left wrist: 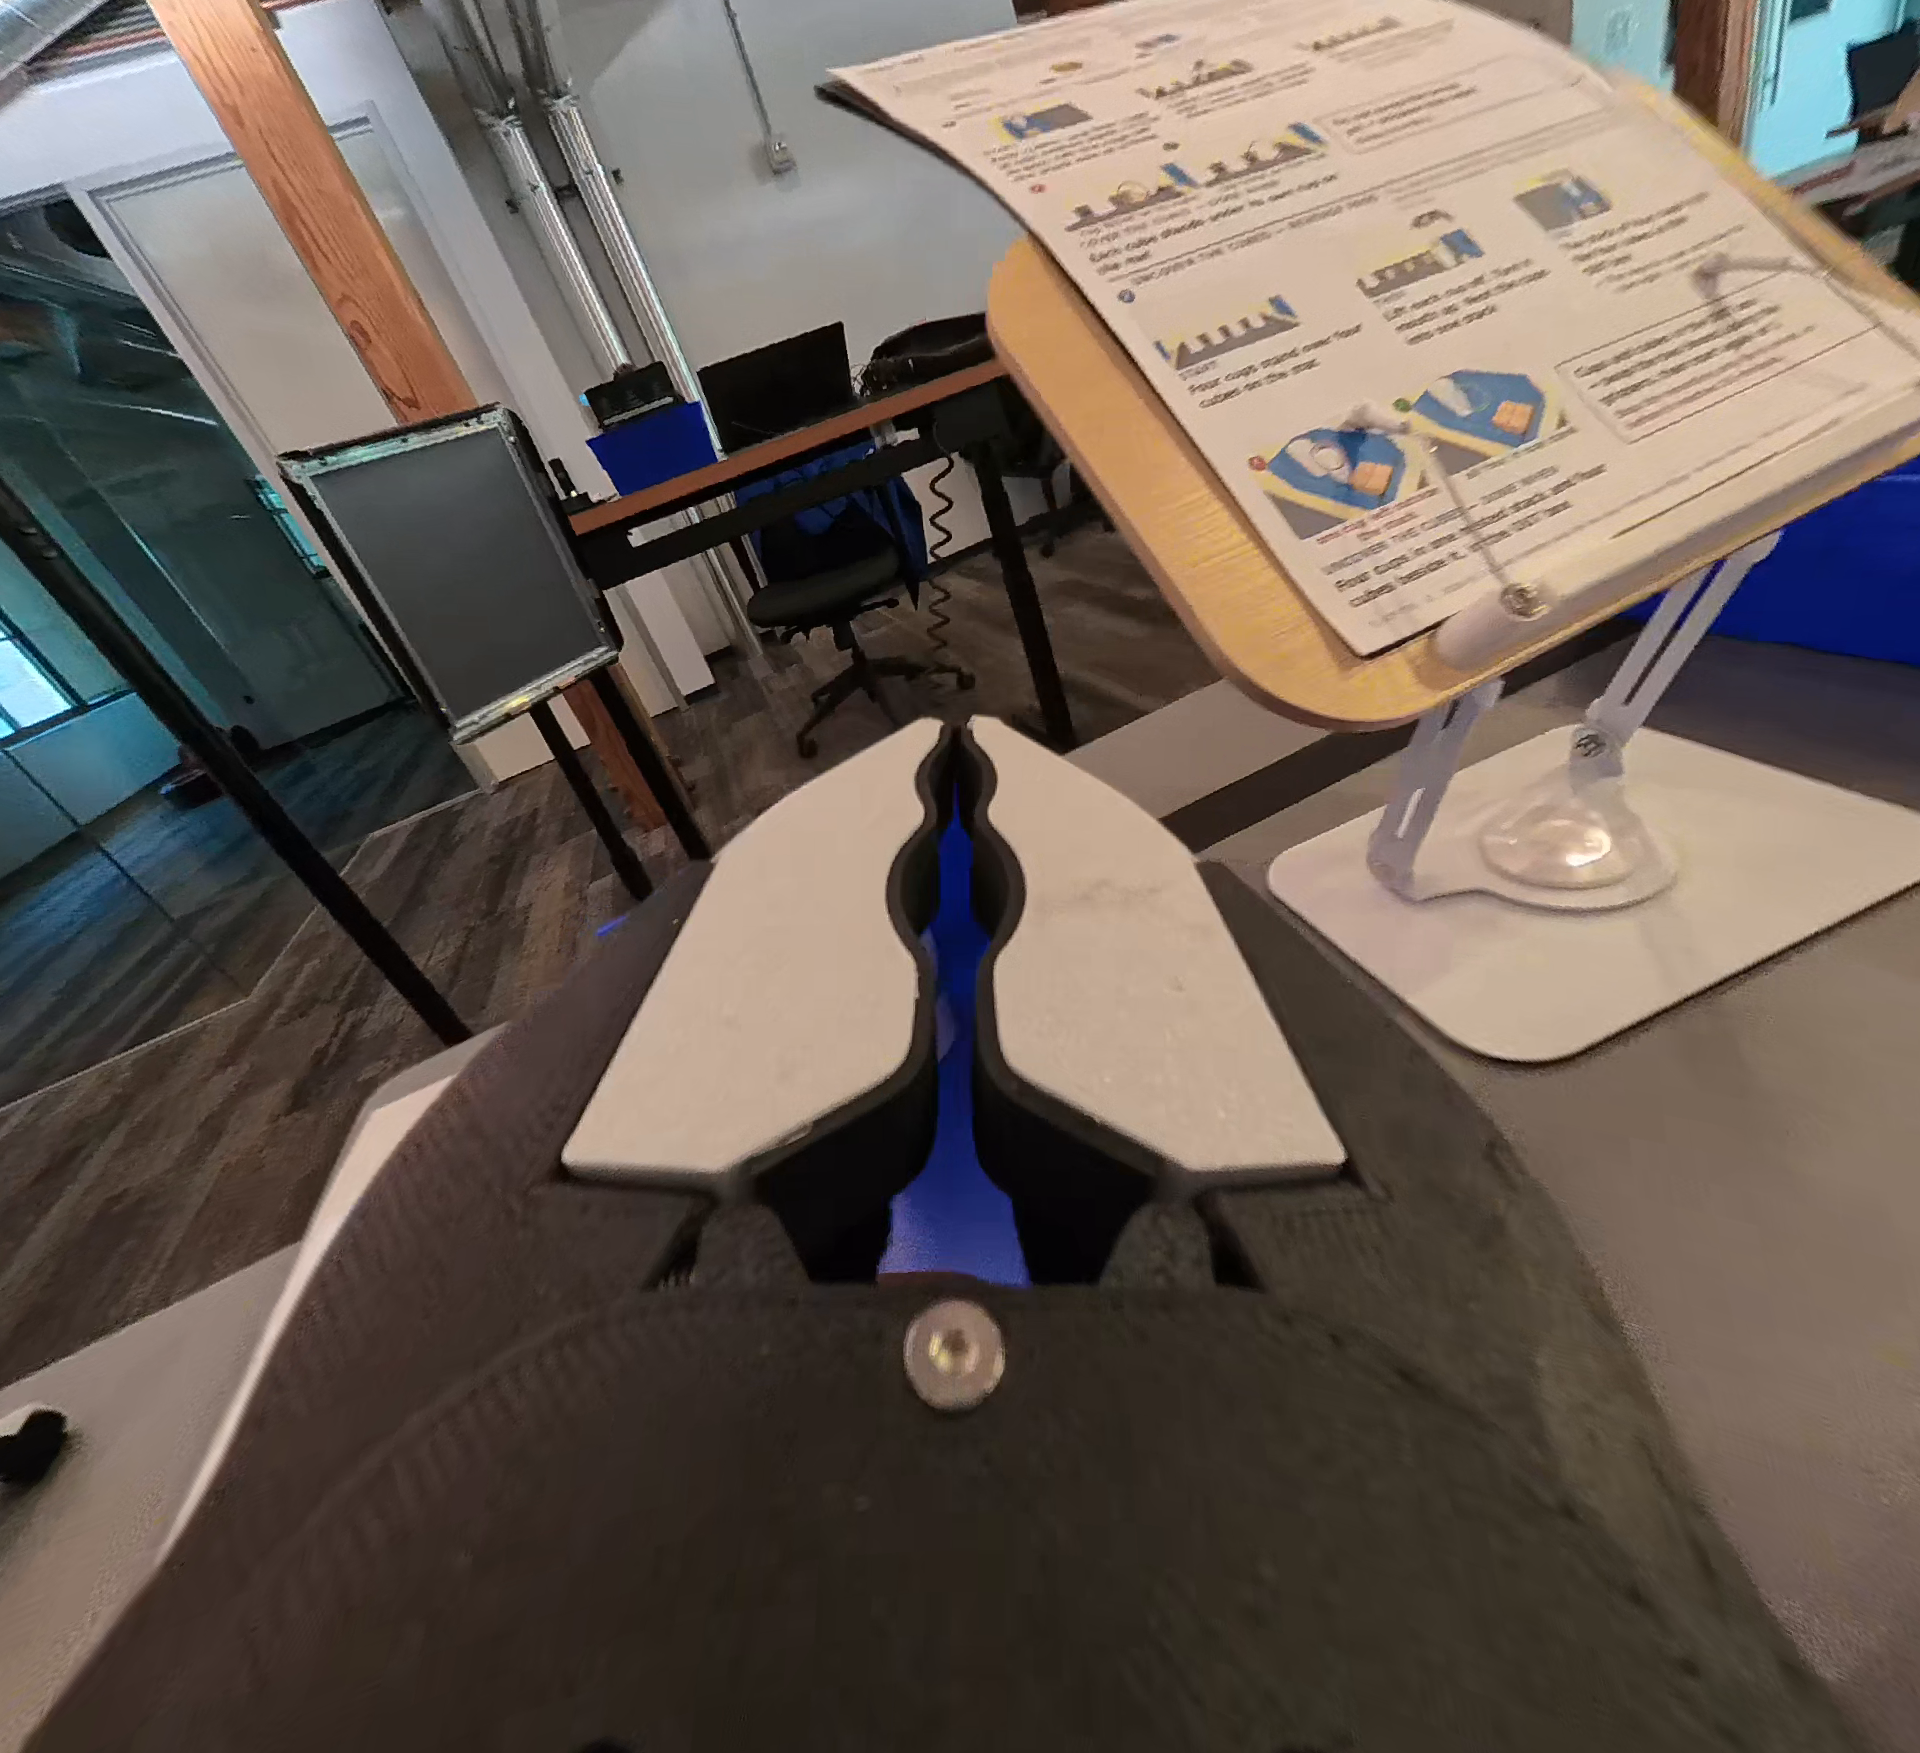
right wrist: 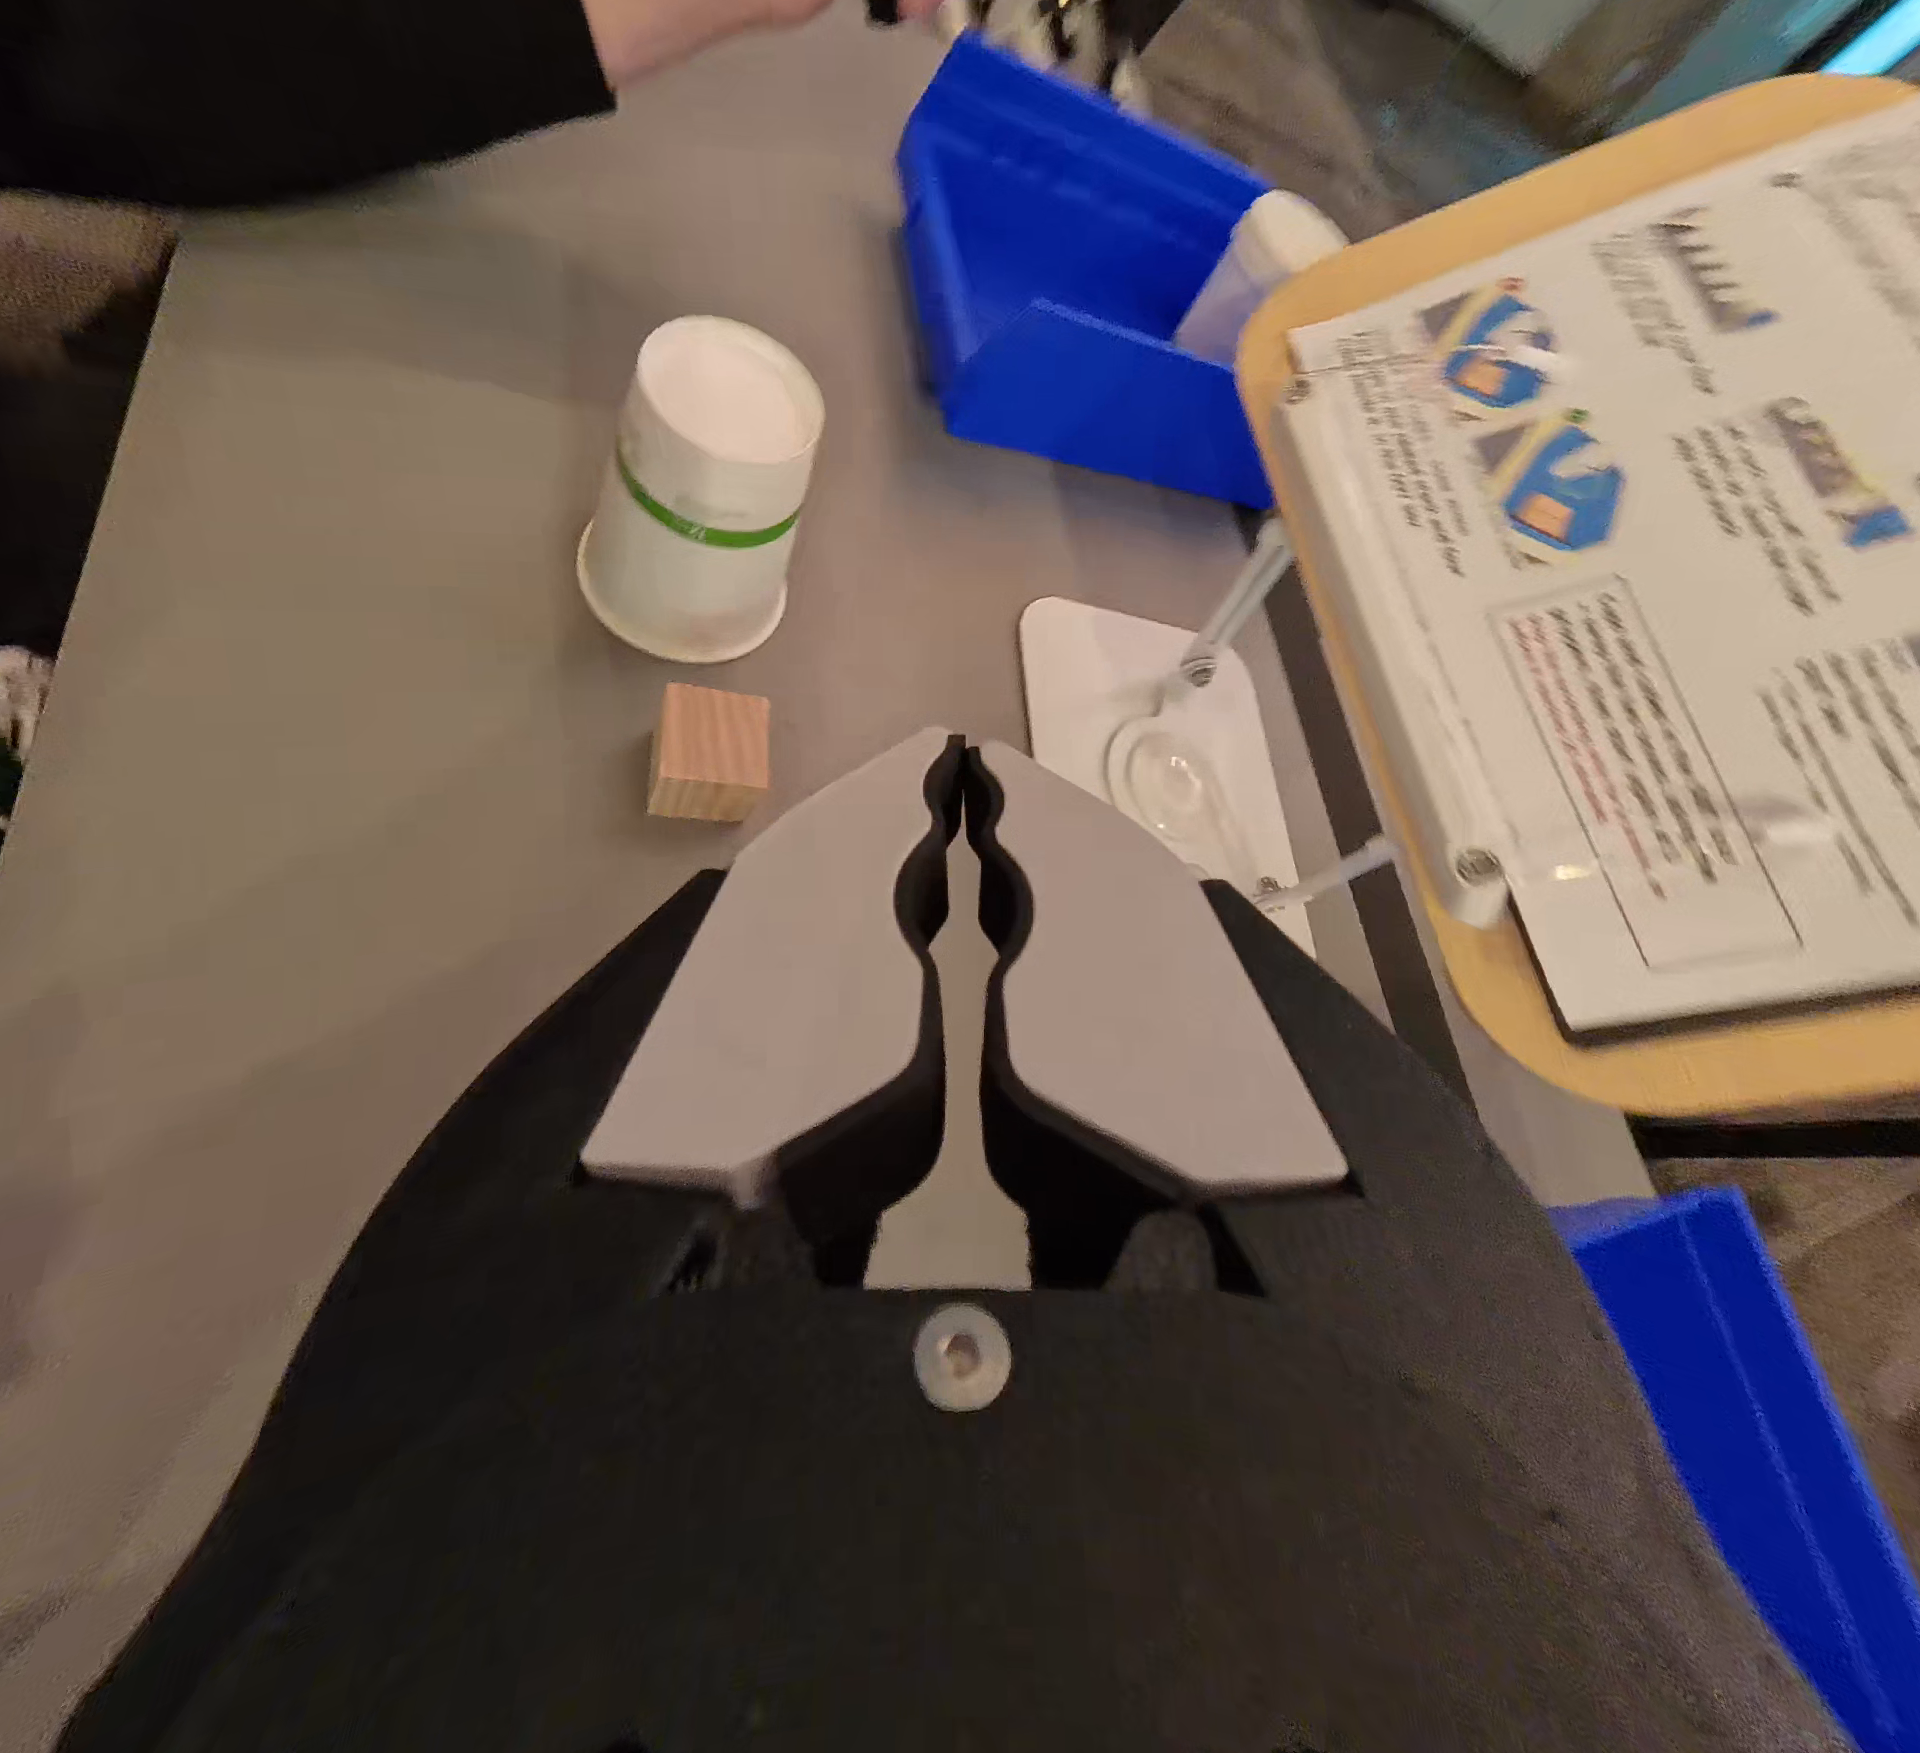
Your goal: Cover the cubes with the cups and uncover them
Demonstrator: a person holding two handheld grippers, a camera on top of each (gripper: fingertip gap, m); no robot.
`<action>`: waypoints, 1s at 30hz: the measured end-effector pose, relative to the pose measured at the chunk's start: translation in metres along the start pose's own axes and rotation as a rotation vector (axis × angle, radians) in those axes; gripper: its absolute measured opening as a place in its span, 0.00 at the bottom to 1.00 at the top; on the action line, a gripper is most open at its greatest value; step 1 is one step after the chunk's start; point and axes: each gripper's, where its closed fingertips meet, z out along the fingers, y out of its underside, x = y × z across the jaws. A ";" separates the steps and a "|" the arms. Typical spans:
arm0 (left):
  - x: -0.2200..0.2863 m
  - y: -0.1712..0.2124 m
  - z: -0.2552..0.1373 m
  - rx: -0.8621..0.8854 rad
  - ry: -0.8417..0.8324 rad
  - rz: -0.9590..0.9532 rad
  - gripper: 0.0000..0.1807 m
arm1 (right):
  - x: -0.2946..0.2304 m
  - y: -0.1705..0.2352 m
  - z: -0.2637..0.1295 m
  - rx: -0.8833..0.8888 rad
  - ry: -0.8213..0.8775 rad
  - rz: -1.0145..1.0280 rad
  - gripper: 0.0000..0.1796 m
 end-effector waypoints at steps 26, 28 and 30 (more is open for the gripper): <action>-0.044 0.119 0.127 -0.477 0.215 0.665 0.12 | 0.004 0.017 0.015 0.102 0.055 0.082 0.00; -0.043 0.126 0.127 -0.500 0.256 0.650 0.12 | 0.004 0.017 0.014 0.103 0.056 0.083 0.00; -0.043 0.131 0.128 -0.514 0.273 0.645 0.12 | 0.005 0.017 0.013 0.104 0.058 0.083 0.00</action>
